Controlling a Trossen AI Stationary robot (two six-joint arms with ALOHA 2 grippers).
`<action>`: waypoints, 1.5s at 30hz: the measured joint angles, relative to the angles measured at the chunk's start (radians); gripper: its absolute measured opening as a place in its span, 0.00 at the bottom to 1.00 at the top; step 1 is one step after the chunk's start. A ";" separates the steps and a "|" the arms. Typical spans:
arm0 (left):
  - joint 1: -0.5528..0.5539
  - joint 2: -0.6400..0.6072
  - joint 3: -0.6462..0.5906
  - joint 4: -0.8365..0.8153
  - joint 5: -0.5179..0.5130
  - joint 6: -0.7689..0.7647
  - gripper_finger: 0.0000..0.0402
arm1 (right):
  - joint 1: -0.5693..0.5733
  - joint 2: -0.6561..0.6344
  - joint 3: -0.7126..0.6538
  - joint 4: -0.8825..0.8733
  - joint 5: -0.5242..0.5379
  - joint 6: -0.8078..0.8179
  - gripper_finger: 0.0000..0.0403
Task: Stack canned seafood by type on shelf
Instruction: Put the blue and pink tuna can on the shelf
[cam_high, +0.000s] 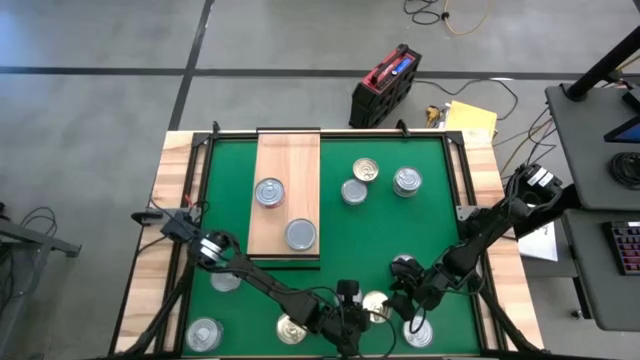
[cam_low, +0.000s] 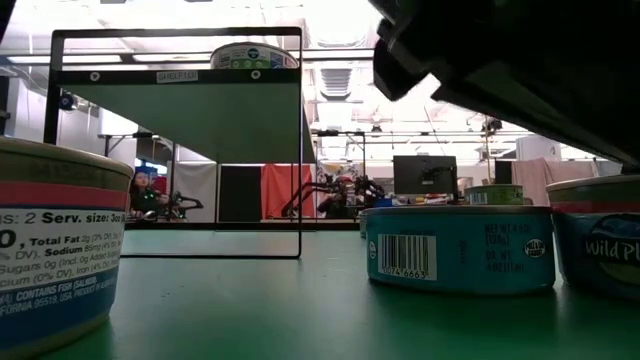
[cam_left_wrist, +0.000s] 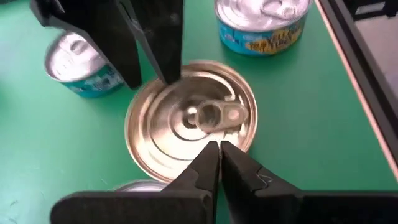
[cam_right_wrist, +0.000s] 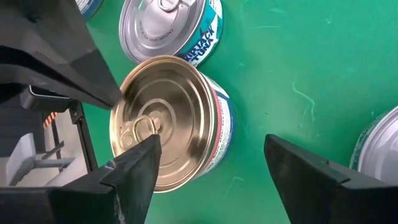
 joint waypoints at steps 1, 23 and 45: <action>0.000 0.007 0.001 0.006 0.000 -0.001 0.00 | 0.000 0.000 0.000 0.000 0.000 0.000 0.69; -0.020 0.015 0.004 -0.031 0.003 -0.060 0.00 | 0.000 0.000 -0.001 0.009 -0.045 0.018 0.71; -0.020 0.020 0.003 -0.019 0.010 -0.067 0.00 | -0.007 -0.001 0.000 0.133 -0.045 0.005 0.72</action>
